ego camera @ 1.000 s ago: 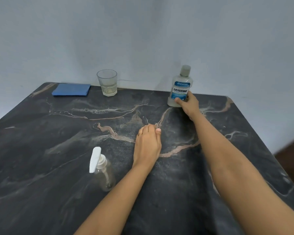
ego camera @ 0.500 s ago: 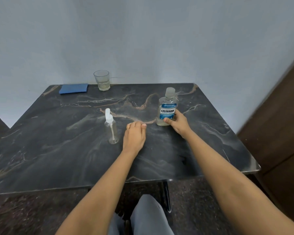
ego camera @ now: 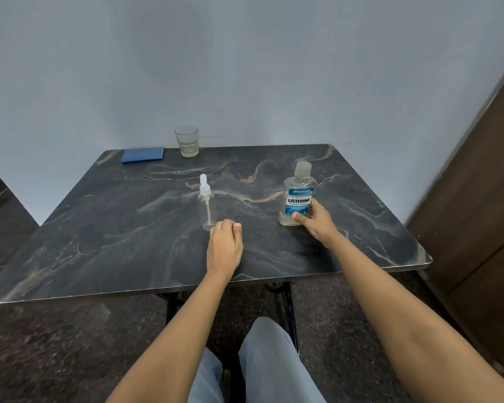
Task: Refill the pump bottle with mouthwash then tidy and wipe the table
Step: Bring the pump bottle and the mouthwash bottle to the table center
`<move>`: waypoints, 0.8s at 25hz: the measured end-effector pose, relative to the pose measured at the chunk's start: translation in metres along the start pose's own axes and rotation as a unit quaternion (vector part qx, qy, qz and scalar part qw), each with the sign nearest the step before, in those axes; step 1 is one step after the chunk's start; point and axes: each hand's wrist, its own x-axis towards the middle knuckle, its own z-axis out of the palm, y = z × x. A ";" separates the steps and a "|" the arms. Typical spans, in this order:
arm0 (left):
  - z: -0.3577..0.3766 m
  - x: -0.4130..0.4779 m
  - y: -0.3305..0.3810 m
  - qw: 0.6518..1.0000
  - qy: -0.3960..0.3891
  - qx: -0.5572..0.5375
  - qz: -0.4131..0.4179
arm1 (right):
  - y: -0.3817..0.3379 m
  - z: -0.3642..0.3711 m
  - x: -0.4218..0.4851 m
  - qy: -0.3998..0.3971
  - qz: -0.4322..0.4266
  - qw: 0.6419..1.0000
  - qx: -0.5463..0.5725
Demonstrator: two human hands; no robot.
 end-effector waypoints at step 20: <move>-0.033 0.037 -0.038 0.986 0.041 -0.080 -0.142 | -0.124 0.142 -0.010 0.045 -0.087 0.991 0.091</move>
